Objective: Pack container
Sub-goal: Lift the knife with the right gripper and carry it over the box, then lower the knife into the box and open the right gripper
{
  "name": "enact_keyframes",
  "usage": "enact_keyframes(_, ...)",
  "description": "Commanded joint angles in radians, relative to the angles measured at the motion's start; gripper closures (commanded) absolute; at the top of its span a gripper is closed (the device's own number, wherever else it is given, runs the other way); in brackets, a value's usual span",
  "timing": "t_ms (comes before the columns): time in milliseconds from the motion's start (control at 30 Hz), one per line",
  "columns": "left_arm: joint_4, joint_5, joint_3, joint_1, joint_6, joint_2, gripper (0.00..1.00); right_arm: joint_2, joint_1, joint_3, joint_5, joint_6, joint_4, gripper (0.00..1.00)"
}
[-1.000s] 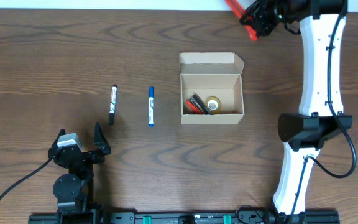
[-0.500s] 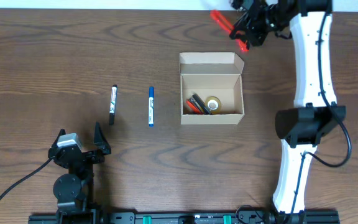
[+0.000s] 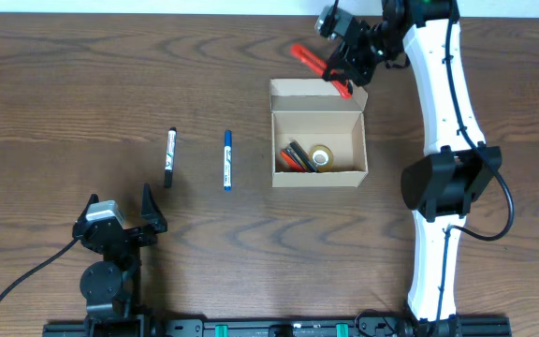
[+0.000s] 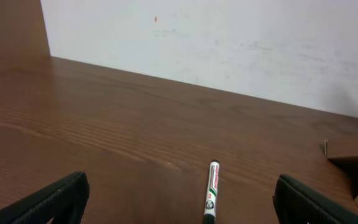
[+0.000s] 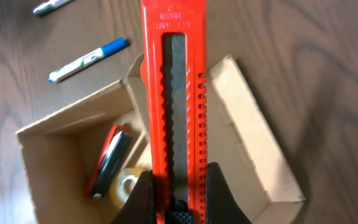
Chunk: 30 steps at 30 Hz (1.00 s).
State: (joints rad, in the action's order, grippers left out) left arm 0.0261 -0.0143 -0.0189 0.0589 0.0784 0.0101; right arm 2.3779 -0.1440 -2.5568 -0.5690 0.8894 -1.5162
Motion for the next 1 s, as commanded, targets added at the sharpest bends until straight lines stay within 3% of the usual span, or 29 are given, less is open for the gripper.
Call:
enact_keyframes(0, 0.051, 0.007, 0.014, 0.006, 0.000, -0.007, 0.05, -0.003, -0.016, 0.014, 0.040, 0.036, -0.017, 0.99)
enact_keyframes(533, 0.051, 0.007, 0.014, 0.006, 0.000, -0.007, 0.05, -0.003, -0.035, 0.039, 0.037, 0.021, -0.153, 0.99)
enact_keyframes(967, 0.051, 0.007, 0.014, 0.006, 0.000, -0.007, 0.05, -0.003, -0.126, 0.209, 0.073, 0.019, -0.093, 0.99)
